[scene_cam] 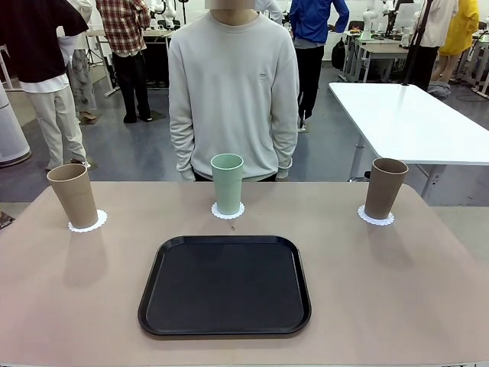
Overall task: Place coasters on the table and set cups on them.
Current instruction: Take one Reusable plastic cup from the Flat Tray and place it on a coaster set by the human.
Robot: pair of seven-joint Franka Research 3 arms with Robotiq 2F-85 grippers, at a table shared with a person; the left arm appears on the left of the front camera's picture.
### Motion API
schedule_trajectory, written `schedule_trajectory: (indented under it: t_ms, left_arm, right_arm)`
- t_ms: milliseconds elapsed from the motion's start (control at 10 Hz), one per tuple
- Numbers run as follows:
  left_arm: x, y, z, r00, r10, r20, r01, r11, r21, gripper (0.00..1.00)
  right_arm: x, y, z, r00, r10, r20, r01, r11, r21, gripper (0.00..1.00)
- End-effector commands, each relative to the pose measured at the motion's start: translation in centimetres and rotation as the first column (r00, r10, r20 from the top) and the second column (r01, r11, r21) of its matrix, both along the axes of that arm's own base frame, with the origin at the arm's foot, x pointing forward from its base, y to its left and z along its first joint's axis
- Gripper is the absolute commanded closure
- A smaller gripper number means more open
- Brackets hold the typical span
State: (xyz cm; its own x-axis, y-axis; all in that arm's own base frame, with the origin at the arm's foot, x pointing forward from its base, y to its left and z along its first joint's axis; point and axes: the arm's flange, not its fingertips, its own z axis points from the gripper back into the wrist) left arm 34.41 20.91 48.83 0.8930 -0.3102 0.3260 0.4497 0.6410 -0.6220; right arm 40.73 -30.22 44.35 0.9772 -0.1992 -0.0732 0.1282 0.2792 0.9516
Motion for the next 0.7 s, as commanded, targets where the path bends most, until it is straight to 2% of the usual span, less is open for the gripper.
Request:
schedule_trajectory:
  t_ms: [0, 100, 600]
  left_arm:
    - [3.1, 4.7, 0.0, 0.988, 0.117, -0.102, -0.146, 0.925, -0.350, 0.00]
    - [2.8, 6.7, -0.4, 0.979, 0.180, -0.097, -0.204, 0.892, -0.403, 0.00]
    - [1.4, 11.2, 0.0, 0.955, 0.287, -0.079, -0.296, 0.893, -0.340, 0.00]
  right_arm:
    - [0.0, 0.1, 0.1, 1.000, -0.005, 0.004, 0.005, 1.000, 0.004, 0.00]
    - [0.0, 0.1, 0.1, 1.000, -0.005, 0.004, 0.005, 1.000, 0.004, 0.00]
    - [0.0, 0.1, 0.1, 1.000, -0.005, 0.004, 0.005, 1.000, 0.004, 0.00]
